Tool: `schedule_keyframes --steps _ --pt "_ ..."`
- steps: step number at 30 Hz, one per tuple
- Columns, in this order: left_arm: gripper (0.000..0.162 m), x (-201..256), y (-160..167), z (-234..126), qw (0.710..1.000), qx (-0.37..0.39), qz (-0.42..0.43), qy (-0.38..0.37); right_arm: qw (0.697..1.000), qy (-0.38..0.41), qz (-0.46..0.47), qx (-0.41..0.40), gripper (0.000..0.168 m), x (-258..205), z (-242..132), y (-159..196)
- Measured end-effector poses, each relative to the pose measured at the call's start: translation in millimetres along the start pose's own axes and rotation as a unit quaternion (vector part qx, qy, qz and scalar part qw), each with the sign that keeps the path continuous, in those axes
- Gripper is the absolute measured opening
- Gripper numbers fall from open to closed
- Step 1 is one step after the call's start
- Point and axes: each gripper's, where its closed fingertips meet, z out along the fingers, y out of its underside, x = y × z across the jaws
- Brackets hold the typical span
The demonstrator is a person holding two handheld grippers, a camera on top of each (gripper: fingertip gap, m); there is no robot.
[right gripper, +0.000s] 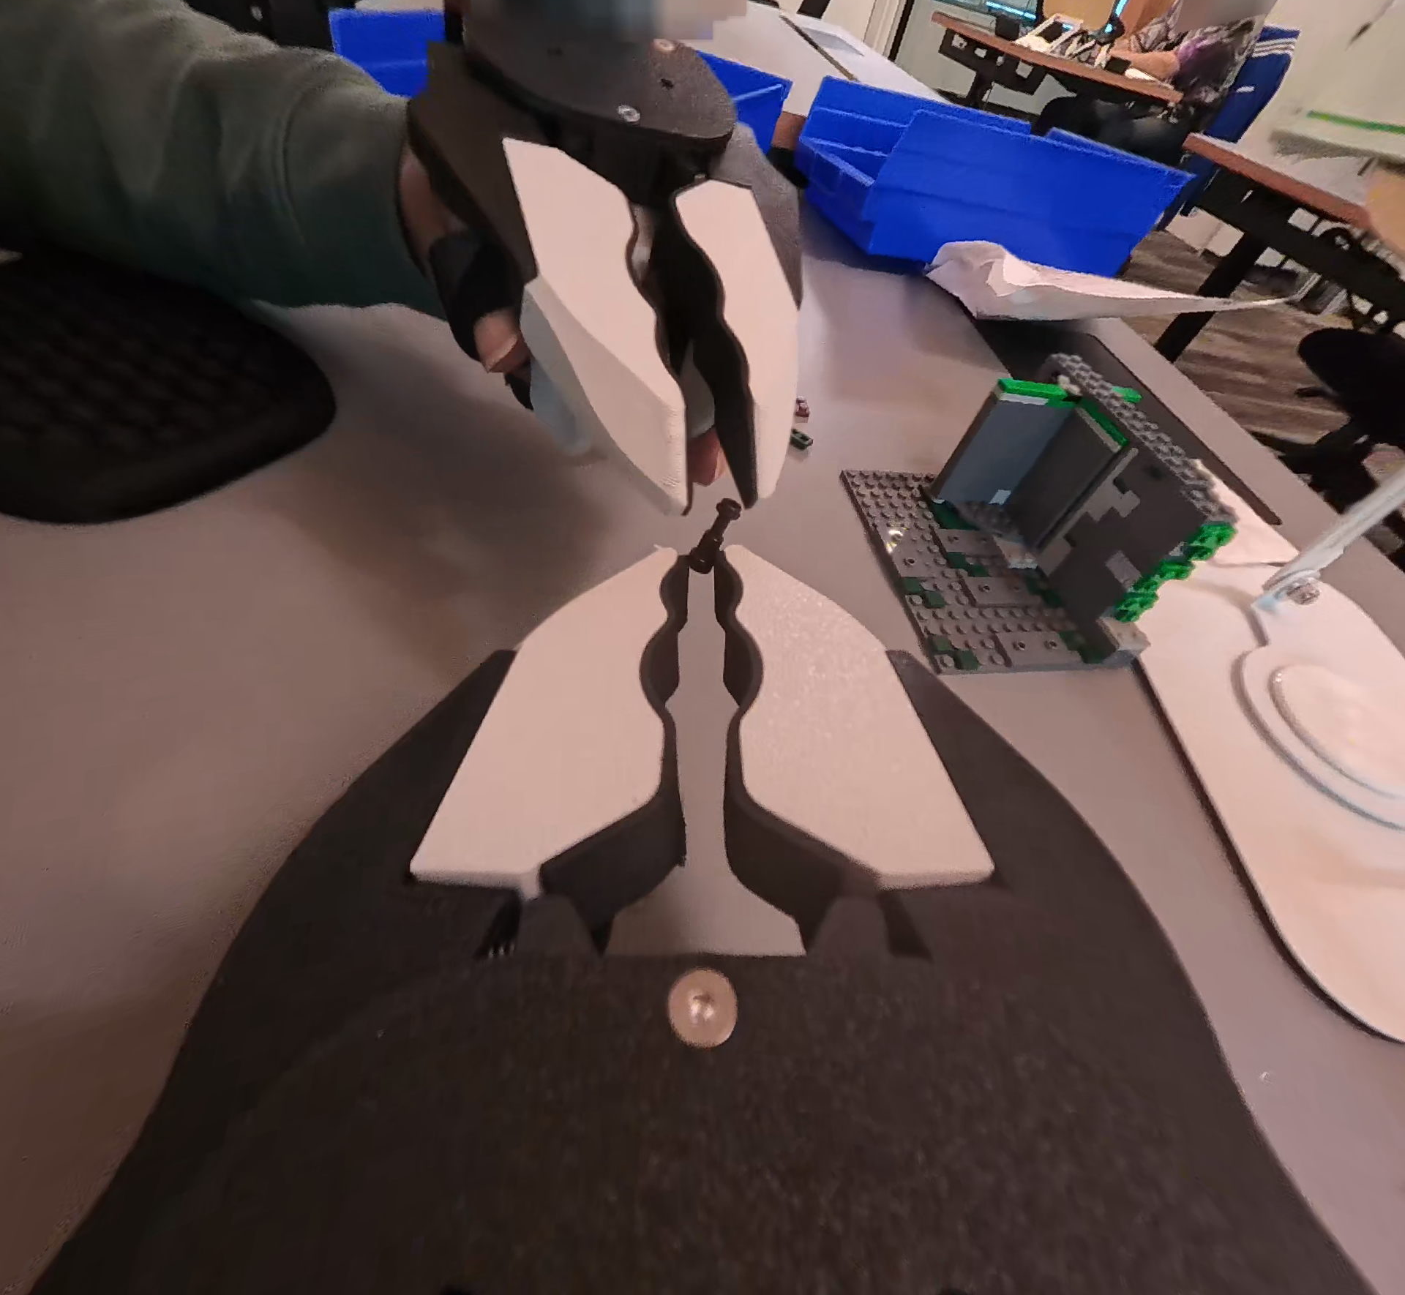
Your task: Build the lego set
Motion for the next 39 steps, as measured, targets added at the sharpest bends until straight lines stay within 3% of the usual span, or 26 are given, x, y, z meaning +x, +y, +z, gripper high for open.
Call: schedule_keyframes --steps 5,12,21,39 --pt "0.005 1 7 3 0.999 -0.029 0.017 -0.003 0.999 0.005 -0.036 -0.016 0.006 -3 3 5" --pt "0.005 -15 14 4 0.997 -0.051 0.043 -0.037 0.998 0.031 -0.039 -0.048 0.008 9 2 18" --pt "0.005 -72 62 6 0.982 -0.133 0.048 -0.126 0.997 0.033 0.011 -0.073 0.011 24 -5 39" --pt "0.008 -68 82 8 0.976 -0.178 0.065 -0.106 0.996 0.039 0.032 -0.075 0.010 30 -5 45"
